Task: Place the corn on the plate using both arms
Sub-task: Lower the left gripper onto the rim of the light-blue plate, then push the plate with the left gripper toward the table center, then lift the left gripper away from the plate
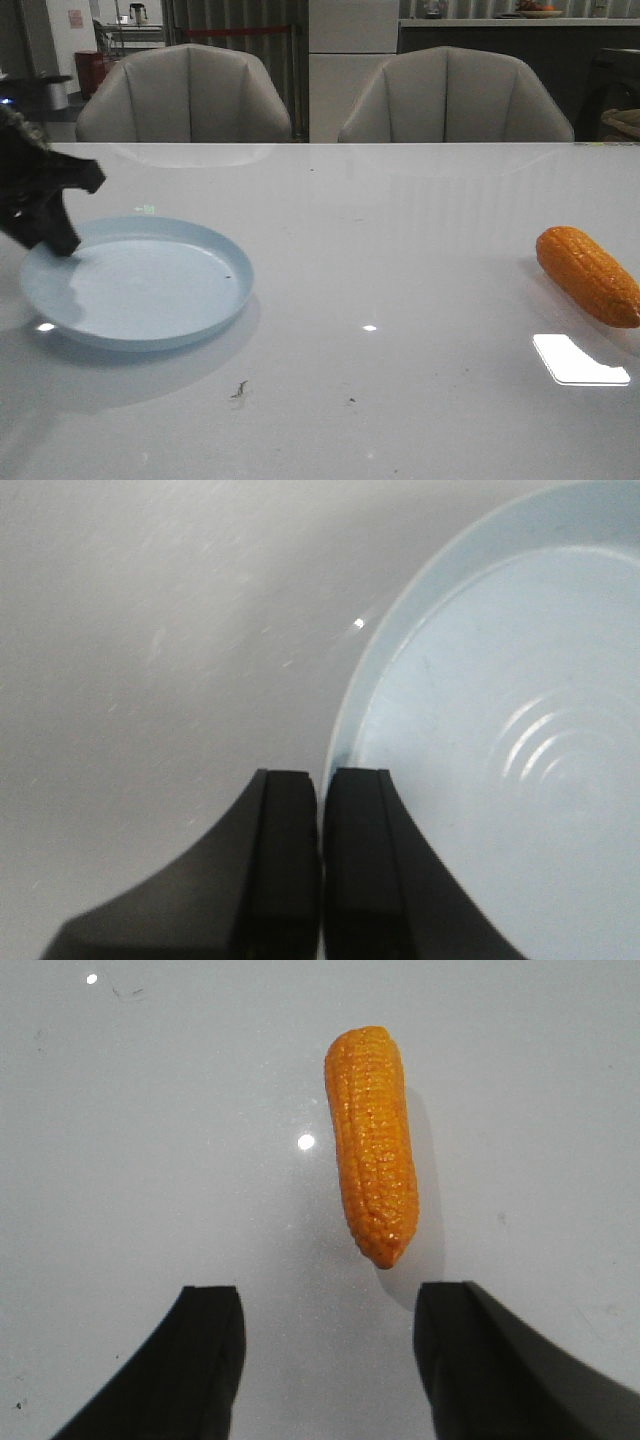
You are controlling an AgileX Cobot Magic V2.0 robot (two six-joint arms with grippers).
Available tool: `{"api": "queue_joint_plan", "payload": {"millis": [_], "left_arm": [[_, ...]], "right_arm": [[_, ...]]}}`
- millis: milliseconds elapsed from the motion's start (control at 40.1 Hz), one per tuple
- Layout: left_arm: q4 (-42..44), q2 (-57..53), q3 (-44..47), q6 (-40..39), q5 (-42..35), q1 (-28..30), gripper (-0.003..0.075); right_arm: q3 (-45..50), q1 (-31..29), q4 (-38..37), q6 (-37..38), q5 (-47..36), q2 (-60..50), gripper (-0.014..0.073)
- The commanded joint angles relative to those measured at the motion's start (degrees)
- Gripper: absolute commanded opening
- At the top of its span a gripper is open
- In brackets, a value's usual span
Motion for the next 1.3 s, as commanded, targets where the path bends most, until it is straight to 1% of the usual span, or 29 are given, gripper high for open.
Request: {"api": "queue_joint_plan", "payload": {"millis": [0, 175, 275, 374, 599, 674, 749, 799, 948, 998, 1048, 1123, 1223, 1273], "left_arm": [[-2.3, -3.6, -4.7, 0.4, -0.9, -4.3, 0.0094], [-7.1, -3.6, -8.1, 0.4, -2.0, -10.4, 0.0094], [-10.2, -3.3, -8.3, 0.4, -3.2, -12.4, 0.0094], [-12.0, -2.3, -8.3, 0.4, -3.5, -13.7, 0.0094], [-12.4, 2.1, -8.3, 0.4, -4.3, -14.9, 0.0094], [-12.6, 3.7, -8.3, 0.4, -4.9, -15.2, 0.0109], [-12.6, 4.9, -8.3, 0.4, -5.2, -15.3, 0.0165], [-12.6, 5.5, -8.3, 0.4, -5.3, -15.3, 0.0234], [-13.5, 6.3, -8.3, 0.4, -7.0, -15.3, 0.0520], [-14.7, 6.3, -8.7, 0.4, -7.2, -15.3, 0.0571], [-14.7, 6.3, -10.0, 0.4, -5.0, -15.3, 0.0589], [-13.9, 6.3, -12.7, 0.4, -1.4, -15.1, 0.0574], [-13.7, 5.8, -17.5, 3.6, 5.2, -14.4, 0.0565], [-12.7, 5.0, -19.4, 3.8, 7.8, -14.0, 0.0565]], "right_arm": [[-2.0, -0.1, 0.8, -0.4, -2.9, -0.4, 0.0491], [-2.0, -0.1, 0.8, -0.4, -2.0, -0.4, 0.0491], [-2.0, -0.1, 0.8, -0.4, -1.4, -0.4, 0.0491], [-2.0, -0.1, 0.8, -0.4, -0.7, -0.4, 0.0491], [-2.0, -0.1, 0.8, -0.4, 0.1, -0.4, 0.0491], [-2.0, -0.1, 0.8, -0.4, 0.0, -0.4, 0.0491], [-2.0, -0.1, 0.8, -0.4, 0.1, -0.4, 0.0491], [-2.0, -0.1, 0.8, -0.4, 0.1, -0.4, 0.0491], [-2.0, -0.1, 0.8, -0.4, -0.3, -0.4, 0.0491], [-2.0, -0.1, 0.8, -0.4, -0.6, -0.4, 0.0491], [-2.0, -0.1, 0.8, -0.4, -0.9, -0.4, 0.0491], [-2.0, -0.1, 0.8, -0.4, -0.4, -0.4, 0.0491], [-2.0, -0.1, 1.1, -0.4, -0.4, -0.4, 0.0491], [-2.0, -0.1, 1.8, -0.4, -0.9, -0.4, 0.0491]]}}
